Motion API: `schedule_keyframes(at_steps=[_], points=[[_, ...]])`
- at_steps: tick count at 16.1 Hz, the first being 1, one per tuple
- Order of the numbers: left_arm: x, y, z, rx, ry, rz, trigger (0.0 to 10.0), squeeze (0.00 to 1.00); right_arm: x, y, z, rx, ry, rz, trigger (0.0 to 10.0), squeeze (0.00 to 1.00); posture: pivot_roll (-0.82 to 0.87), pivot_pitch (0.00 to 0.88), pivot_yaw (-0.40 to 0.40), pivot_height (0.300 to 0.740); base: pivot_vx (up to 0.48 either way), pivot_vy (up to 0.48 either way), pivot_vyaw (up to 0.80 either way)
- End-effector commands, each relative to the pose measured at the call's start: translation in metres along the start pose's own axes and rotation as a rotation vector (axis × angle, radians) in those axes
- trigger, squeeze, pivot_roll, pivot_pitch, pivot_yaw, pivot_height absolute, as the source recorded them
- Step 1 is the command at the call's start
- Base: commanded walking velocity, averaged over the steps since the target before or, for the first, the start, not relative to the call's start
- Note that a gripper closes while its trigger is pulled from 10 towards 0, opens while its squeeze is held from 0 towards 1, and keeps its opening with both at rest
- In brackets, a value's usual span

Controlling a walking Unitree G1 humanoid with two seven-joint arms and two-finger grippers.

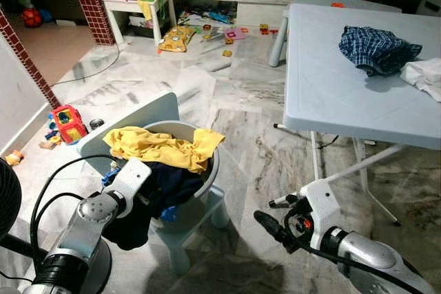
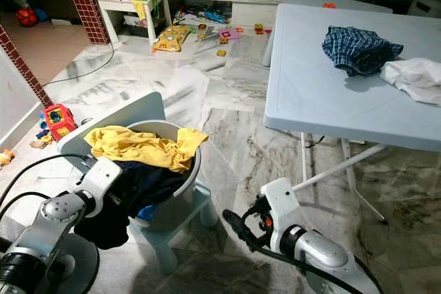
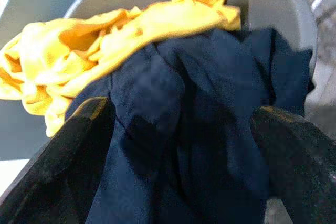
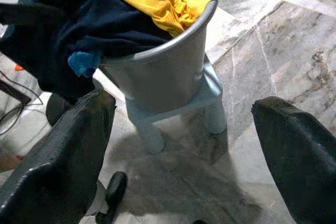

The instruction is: Hang hanger

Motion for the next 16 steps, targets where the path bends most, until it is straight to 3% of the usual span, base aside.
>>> schedule_keyframes(at_steps=[1,6,7,8,12,16], points=[[-0.002,-0.004,0.0,-0.013,-0.018,0.034,10.0,0.0,0.003,-0.002,-0.002,0.014,0.001,0.0,10.0,0.0,-0.29,0.1,0.013,0.74,0.0,0.0,0.0],[-0.01,-0.009,0.001,-0.066,-0.064,0.086,10.0,0.0,0.004,-0.002,-0.004,0.037,-0.021,0.001,10.0,0.0,-0.29,0.101,0.014,0.74,0.0,0.0,0.0],[-0.01,-0.01,0.0,-0.079,-0.046,0.123,8.6,0.0,0.004,-0.002,-0.003,0.036,-0.024,0.001,10.0,0.0,-0.28,0.102,0.011,0.74,0.0,0.0,0.0],[-0.01,-0.011,0.0,-0.083,-0.039,0.15,0.0,0.0,0.004,-0.003,-0.002,0.038,-0.023,-0.004,10.0,0.0,-0.28,0.1,0.01,0.74,0.0,0.0,0.0],[-0.006,-0.018,0.0,-0.063,0.002,0.167,0.0,0.0,0.004,-0.001,0.003,0.024,-0.021,-0.023,10.0,0.0,-0.27,0.082,0.016,0.74,0.0,0.0,0.0],[0.008,-0.017,0.005,-0.052,0.105,-0.125,0.0,0.0,0.006,0.003,0.008,0.006,-0.014,-0.066,10.0,0.0,-0.26,0.065,0.012,0.74,0.0,0.0,0.0]])
Point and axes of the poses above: a point about 5 cm out from each wrist's last joint towards the gripper, its own z axis pointing out of the wrist towards the gripper, its own x axis along the axis of the wrist's last joint, y = z × x, the point moved 1 cm from there along z, pointing out of the wrist towards the gripper, and after that the axes turned 4 degrees about -z, right-handed, at the moved point
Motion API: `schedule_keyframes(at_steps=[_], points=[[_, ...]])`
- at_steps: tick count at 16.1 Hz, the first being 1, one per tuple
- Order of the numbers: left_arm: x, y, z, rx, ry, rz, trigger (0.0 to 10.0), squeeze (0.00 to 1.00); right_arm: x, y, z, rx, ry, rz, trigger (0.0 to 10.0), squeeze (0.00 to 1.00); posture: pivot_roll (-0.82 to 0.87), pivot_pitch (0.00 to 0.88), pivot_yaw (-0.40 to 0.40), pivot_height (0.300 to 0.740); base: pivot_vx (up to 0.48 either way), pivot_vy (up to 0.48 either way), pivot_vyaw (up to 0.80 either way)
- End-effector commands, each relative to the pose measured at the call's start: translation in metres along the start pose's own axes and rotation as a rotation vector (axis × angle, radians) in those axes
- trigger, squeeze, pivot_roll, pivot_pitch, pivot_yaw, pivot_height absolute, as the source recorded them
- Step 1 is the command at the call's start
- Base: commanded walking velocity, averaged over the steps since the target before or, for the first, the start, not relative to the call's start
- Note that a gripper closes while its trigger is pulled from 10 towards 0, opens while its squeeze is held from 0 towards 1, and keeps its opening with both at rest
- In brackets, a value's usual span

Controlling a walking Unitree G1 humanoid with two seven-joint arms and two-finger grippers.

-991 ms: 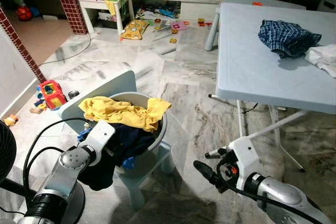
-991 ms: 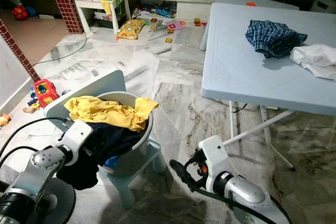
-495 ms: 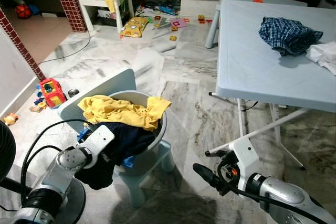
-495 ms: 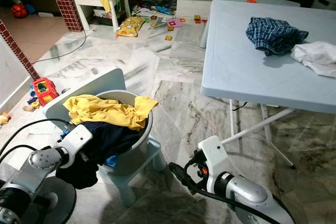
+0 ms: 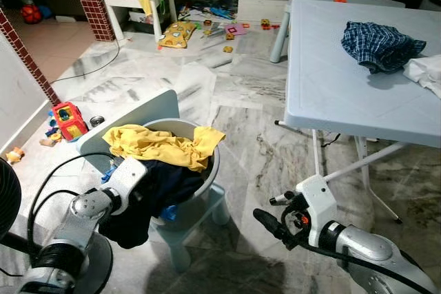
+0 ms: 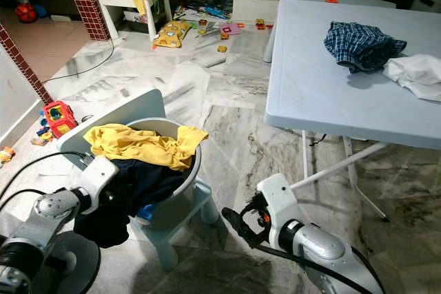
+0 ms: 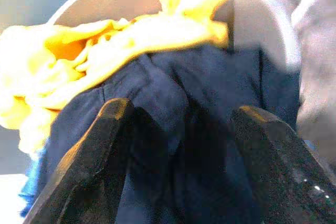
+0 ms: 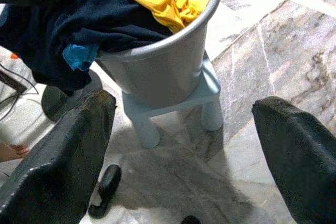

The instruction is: Hang hanger

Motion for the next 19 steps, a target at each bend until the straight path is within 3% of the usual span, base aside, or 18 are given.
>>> schedule_keyframes(at_steps=[1,2,4,8,9,10,11,12,15,18,19], points=[[0.009,-0.005,0.0,0.015,0.036,-0.063,0.0,0.0,0.002,0.001,0.001,-0.002,0.003,-0.019,10.0,0.0,-0.26,0.062,0.01,0.74,0.0,0.0,0.0],[0.012,-0.004,0.002,0.023,0.07,-0.165,0.0,0.0,0.003,0.001,0.002,-0.004,0.007,-0.033,10.0,0.0,-0.26,0.058,0.009,0.74,0.0,0.0,0.0],[0.012,0.0,0.004,0.013,0.089,-0.211,0.0,0.0,0.005,0.003,0.004,-0.008,0.01,-0.048,10.0,0.0,-0.26,0.054,0.007,0.74,0.0,0.0,0.0],[0.007,0.004,0.003,-0.011,0.059,-0.151,0.0,0.0,0.004,0.002,0.005,-0.004,0.008,-0.057,10.0,0.0,-0.26,0.053,0.009,0.74,0.0,0.0,0.0],[0.005,0.001,0.001,0.016,0.035,-0.116,8.0,0.0,0.002,0.001,0.006,-0.002,0.008,-0.062,10.0,0.0,-0.26,0.055,0.013,0.74,0.0,0.0,0.0],[0.003,-0.003,-0.002,0.06,0.02,-0.083,10.0,0.0,0.002,0.001,0.006,-0.002,0.008,-0.063,10.0,0.0,-0.26,0.056,0.013,0.74,0.0,0.0,0.0],[0.002,-0.006,-0.004,0.106,0.009,-0.06,10.0,0.9,0.001,0.0,0.005,-0.002,0.007,-0.063,10.0,0.0,-0.26,0.057,0.014,0.74,0.0,0.0,0.0],[-0.001,-0.008,-0.007,0.14,-0.004,-0.028,10.0,1.0,0.001,0.0,0.005,-0.001,0.006,-0.064,10.0,0.0,-0.26,0.06,0.015,0.74,0.0,0.0,0.0],[-0.011,-0.014,-0.018,0.212,-0.043,0.102,10.0,1.0,0.0,-0.001,0.006,0.008,0.0,-0.07,10.0,0.0,-0.24,0.067,0.013,0.74,0.0,0.0,0.0],[-0.003,-0.014,-0.021,0.292,0.028,0.08,10.0,1.0,-0.001,-0.003,0.009,0.022,0.001,-0.066,10.0,0.0,-0.24,0.06,0.016,0.74,0.0,0.0,0.0],[-0.002,-0.009,-0.022,0.328,0.058,0.036,10.0,1.0,-0.001,-0.004,0.011,0.024,0.004,-0.065,10.0,0.0,-0.23,0.059,0.015,0.74,0.0,0.0,0.0]])
Point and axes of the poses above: a point about 5 cm out from each wrist's last joint towards the gripper, its own z axis pointing out of the wrist towards the gripper, its own x axis along the axis of the wrist's last joint, y = z × x, the point moved 1 cm from there along z, pointing out of the wrist towards the gripper, and after that the axes turned 4 degrees about -z, right-handed, at the moved point
